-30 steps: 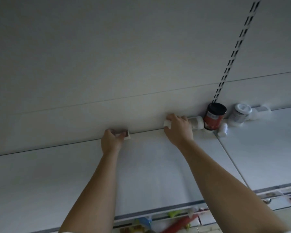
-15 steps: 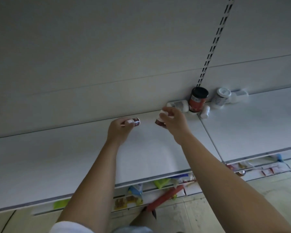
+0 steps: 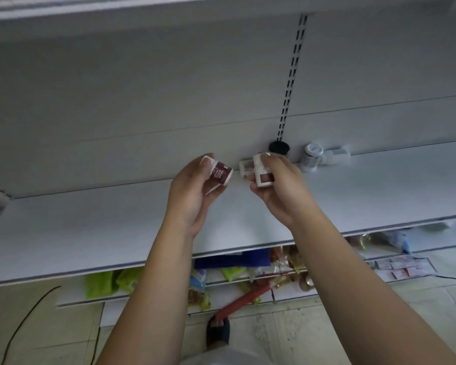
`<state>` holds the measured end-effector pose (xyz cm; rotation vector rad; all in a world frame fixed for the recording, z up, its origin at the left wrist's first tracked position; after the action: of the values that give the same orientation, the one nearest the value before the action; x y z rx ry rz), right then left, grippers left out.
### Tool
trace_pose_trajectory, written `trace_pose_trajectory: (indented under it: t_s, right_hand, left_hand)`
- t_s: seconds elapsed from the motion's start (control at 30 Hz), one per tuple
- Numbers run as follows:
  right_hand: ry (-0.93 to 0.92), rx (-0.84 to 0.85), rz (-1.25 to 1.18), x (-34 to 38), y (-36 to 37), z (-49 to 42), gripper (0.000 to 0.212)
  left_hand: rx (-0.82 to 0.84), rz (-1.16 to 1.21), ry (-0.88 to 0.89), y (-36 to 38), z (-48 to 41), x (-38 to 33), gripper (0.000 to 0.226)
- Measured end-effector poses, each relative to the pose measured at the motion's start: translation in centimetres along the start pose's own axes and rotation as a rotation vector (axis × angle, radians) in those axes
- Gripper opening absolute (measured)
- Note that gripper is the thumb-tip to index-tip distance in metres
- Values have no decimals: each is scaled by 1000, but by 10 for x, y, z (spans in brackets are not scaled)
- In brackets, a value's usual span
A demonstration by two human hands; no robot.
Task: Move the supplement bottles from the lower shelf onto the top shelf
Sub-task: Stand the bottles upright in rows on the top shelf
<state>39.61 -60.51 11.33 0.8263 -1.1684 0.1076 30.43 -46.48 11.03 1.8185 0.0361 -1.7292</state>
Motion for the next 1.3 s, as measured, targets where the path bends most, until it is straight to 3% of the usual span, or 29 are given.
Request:
trace_pose_trajectory:
  t_s: [0.23, 0.77, 1.07, 1.3]
  right_hand:
    - [-68, 61, -136, 73, -16, 70, 22]
    - [-477, -39, 133, 219, -41, 168, 24]
    - [-621, -227, 92, 324, -151, 204, 13]
    - [-572, -296, 238, 426, -269, 247, 9]
  left_hand:
    - [137, -98, 12, 98, 40, -18, 14]
    - [616, -255, 174, 267, 73, -82, 18]
    - [724, -247, 241, 416, 52, -70, 15]
    - [792, -222, 269, 574, 42, -45, 15]
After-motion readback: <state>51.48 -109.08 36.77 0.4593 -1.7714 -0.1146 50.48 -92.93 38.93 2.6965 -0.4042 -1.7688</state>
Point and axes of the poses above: each hand's wrist, its own z-axis away from the middle knuckle, its own y-axis out of the palm, x = y × z, the point moved 9 cm from there along -z, towards the middle knuckle, and after that the axes turned 10 degrees about x, right-handed, at the moved point
